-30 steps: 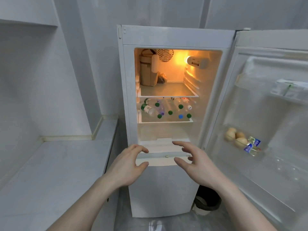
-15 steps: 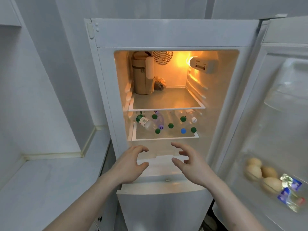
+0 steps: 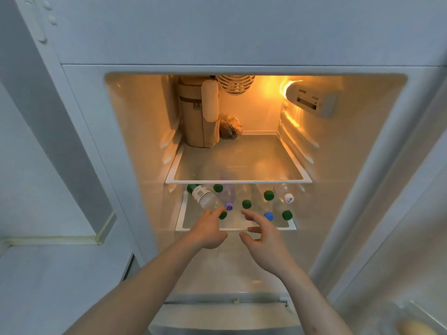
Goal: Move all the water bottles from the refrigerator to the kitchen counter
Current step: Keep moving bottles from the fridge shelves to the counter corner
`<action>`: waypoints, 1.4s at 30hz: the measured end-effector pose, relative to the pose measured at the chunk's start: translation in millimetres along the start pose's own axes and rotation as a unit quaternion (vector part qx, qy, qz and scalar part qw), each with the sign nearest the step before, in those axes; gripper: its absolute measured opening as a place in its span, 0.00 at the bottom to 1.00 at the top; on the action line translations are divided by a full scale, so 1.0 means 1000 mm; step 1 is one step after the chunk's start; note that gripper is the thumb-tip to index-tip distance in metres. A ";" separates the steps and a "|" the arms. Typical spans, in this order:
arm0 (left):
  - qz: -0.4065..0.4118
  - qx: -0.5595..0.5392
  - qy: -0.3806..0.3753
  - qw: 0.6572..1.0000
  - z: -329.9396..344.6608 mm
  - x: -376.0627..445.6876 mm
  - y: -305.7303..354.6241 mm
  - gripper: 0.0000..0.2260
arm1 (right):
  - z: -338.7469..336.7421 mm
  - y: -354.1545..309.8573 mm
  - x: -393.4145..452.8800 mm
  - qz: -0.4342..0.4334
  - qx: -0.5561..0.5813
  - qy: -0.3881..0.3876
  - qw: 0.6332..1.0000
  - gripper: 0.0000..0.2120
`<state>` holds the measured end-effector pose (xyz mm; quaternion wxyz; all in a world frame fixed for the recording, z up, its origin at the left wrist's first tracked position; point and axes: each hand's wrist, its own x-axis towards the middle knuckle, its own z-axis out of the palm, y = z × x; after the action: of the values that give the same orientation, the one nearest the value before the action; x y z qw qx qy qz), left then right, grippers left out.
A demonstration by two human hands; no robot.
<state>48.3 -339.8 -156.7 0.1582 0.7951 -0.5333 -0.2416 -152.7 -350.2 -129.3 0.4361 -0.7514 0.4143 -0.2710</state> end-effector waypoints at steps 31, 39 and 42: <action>-0.086 0.100 0.076 0.988 0.010 -0.025 -0.065 0.19 | 0.105 0.012 0.167 0.051 -0.228 -0.189 0.954 0.37; -0.088 0.083 0.067 0.990 0.021 -0.033 -0.062 0.23 | 0.110 0.016 0.167 0.021 -0.274 -0.164 0.947 0.38; -0.088 0.067 0.093 0.990 0.025 -0.036 -0.061 0.20 | 0.113 0.018 0.159 0.013 -0.273 -0.158 0.949 0.31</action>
<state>70.0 -283.1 -200.2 0.1315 0.8666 -0.4596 -0.1433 7.7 -443.1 -191.4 0.2780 -0.8694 0.4080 -0.0201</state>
